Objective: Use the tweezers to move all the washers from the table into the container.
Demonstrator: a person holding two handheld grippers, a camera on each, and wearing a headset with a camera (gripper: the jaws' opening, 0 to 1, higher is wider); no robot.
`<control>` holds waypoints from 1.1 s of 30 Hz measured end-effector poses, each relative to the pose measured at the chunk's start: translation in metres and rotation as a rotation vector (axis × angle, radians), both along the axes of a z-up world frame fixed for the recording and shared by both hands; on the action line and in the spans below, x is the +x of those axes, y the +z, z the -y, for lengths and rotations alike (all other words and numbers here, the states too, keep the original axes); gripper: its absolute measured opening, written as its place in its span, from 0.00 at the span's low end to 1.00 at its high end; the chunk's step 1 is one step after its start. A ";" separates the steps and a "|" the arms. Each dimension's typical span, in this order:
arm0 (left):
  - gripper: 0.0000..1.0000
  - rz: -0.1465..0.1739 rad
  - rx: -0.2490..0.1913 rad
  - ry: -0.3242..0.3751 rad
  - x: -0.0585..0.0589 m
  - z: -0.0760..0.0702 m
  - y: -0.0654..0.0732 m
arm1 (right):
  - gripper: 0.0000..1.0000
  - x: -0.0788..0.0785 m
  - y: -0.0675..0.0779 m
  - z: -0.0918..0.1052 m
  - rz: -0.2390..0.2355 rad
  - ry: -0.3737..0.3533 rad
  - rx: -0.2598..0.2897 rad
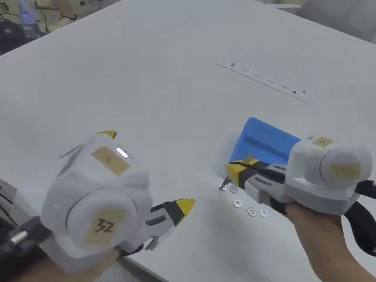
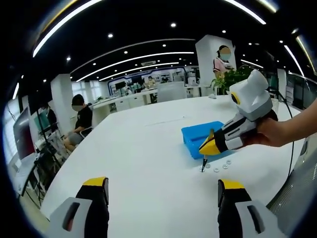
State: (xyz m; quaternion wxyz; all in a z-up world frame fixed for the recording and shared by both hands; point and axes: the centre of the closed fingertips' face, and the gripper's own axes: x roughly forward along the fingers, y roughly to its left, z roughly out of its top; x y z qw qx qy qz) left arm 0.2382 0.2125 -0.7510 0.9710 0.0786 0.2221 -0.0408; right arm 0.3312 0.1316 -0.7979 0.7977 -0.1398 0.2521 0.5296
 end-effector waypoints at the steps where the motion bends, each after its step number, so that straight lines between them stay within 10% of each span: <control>1: 0.97 0.000 -0.006 -0.002 0.000 0.001 0.000 | 0.00 0.001 0.000 0.000 0.009 0.000 -0.007; 7: 0.99 -0.008 -0.045 -0.037 0.001 0.010 -0.003 | 0.00 0.003 0.003 0.002 -0.005 -0.010 -0.009; 10: 0.99 0.068 -0.148 -0.083 0.005 0.026 0.010 | 0.00 0.002 0.016 0.002 -0.047 -0.031 0.056; 14: 0.99 0.090 -0.183 -0.088 0.005 0.027 0.015 | 0.00 0.003 0.037 0.005 -0.058 -0.044 0.113; 23: 0.99 0.073 -0.148 -0.106 0.004 0.031 0.012 | 0.00 0.033 0.087 0.018 0.017 -0.131 0.217; 27: 0.99 0.051 -0.108 -0.120 0.003 0.033 0.007 | 0.00 0.060 0.089 0.027 0.061 -0.203 0.229; 33: 0.99 0.024 -0.097 -0.125 0.002 0.034 0.001 | 0.00 0.084 0.055 0.030 0.025 -0.251 0.185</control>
